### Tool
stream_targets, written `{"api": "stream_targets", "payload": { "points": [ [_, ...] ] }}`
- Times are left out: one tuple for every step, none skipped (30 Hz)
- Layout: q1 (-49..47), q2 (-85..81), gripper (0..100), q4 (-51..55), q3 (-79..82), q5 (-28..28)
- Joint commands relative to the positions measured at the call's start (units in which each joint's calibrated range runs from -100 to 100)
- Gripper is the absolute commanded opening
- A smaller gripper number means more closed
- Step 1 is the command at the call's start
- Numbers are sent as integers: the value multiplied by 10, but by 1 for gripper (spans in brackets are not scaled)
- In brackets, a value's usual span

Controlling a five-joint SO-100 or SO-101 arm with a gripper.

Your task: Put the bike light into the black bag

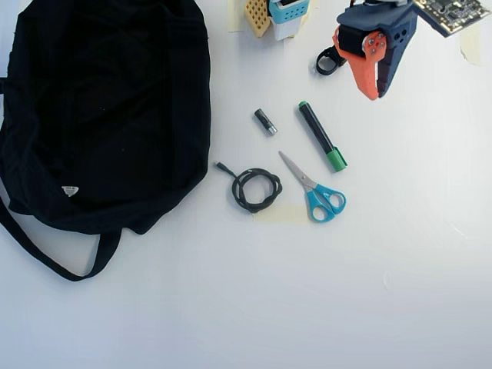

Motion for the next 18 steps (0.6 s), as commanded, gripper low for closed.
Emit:
{"api": "stream_targets", "payload": {
  "points": [
    [-39, -36, 2, 51, -20, 7],
    [-46, -41, 2, 66, -18, 7],
    [-52, -48, 2, 87, -14, 6],
    [-58, -54, 2, 114, -8, 6],
    [-63, -60, 3, 136, 3, 3],
    [-70, -67, 3, 151, 17, -6],
    [-76, -73, 3, 163, 31, -18],
    [-80, -78, 2, 166, 46, -28],
    [-85, -87, 2, 167, 61, -35],
    [-91, -99, 2, 167, 77, -40],
    [-97, -112, 2, 164, 94, -43],
    [-103, -123, 2, 161, 113, -49],
    [-108, -136, 3, 160, 132, -57],
    [-114, -147, 3, 158, 149, -63],
    [-118, -157, 3, 154, 169, -70],
    [-121, -166, 3, 150, 188, -73],
    [-124, -174, 3, 147, 208, -76],
    [-126, -180, 3, 147, 226, -76]
  ]
}}
